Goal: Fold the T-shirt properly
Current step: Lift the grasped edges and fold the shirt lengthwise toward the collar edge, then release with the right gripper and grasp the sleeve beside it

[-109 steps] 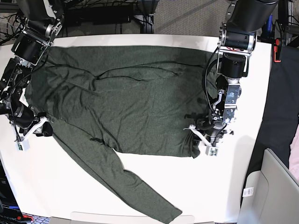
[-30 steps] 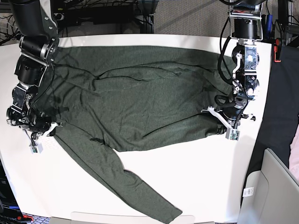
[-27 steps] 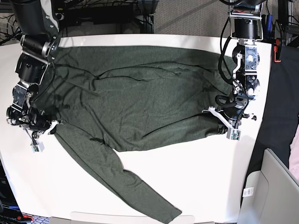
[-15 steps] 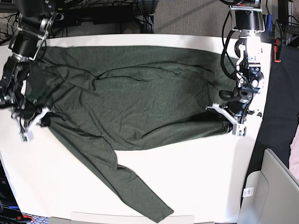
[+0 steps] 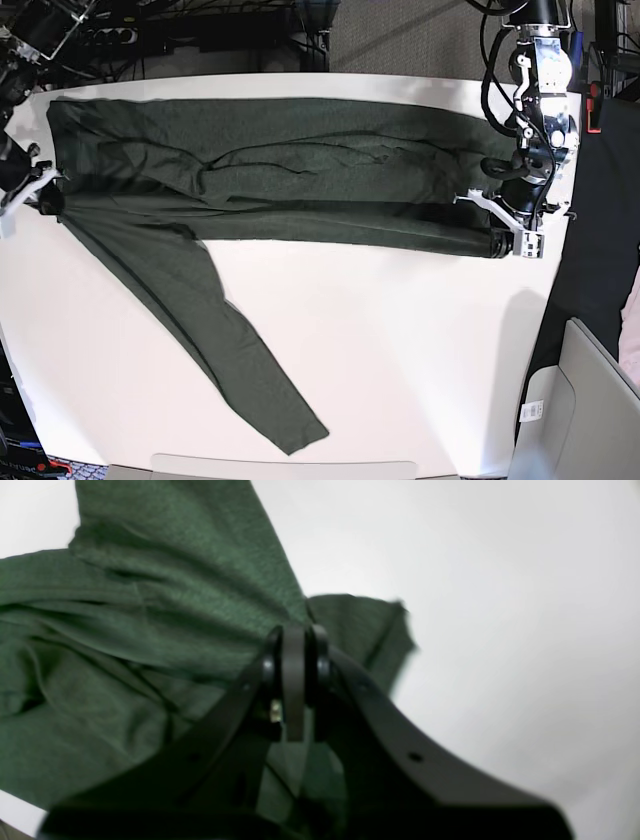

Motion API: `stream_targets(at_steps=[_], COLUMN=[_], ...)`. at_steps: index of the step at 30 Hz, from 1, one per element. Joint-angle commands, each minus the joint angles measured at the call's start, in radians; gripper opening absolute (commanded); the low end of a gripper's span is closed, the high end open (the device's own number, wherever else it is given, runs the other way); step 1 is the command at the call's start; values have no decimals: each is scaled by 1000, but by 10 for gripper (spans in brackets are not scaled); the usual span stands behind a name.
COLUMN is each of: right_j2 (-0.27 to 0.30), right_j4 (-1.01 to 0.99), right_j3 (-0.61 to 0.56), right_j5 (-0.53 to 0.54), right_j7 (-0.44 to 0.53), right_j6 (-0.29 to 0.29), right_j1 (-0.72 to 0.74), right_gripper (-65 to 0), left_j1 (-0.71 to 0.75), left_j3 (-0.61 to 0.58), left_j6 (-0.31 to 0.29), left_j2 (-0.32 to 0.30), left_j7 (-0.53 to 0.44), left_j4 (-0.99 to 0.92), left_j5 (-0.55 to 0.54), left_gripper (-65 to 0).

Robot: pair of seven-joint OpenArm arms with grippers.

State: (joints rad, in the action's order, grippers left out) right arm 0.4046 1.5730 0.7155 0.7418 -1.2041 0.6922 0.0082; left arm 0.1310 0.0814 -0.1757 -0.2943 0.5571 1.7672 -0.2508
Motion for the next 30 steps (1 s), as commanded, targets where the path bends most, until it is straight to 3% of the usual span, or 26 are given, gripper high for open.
stream_targets(at_steps=[1,11,24,27,30], right_j2=[32,81,83,76,40], right_j4=[28,70,70,60,59], right_j3=[19,137,129,65,5], right_j5=[43,206,204,120,-17], right_j7=[19,19,23,25,25], right_j6=[2,2,-2,-4,-4], right_j1=[-1,-133,-136,-67,3], right_gripper=[-648,-648,-643,-620,-527], left_j1=[-1,86,166,164,161], left_j3=[8,51,50,50,50], left_j6=[3,3,3,3,3], left_j2=[-12,-13,-12,-10,-10], left_j7=[-19,-19,-19,-19,-19], left_j4=[21,122,107,107,107], left_j5=[-5,-5,-5,-5,-5], left_gripper=[-649,-649,-649,-649,-648])
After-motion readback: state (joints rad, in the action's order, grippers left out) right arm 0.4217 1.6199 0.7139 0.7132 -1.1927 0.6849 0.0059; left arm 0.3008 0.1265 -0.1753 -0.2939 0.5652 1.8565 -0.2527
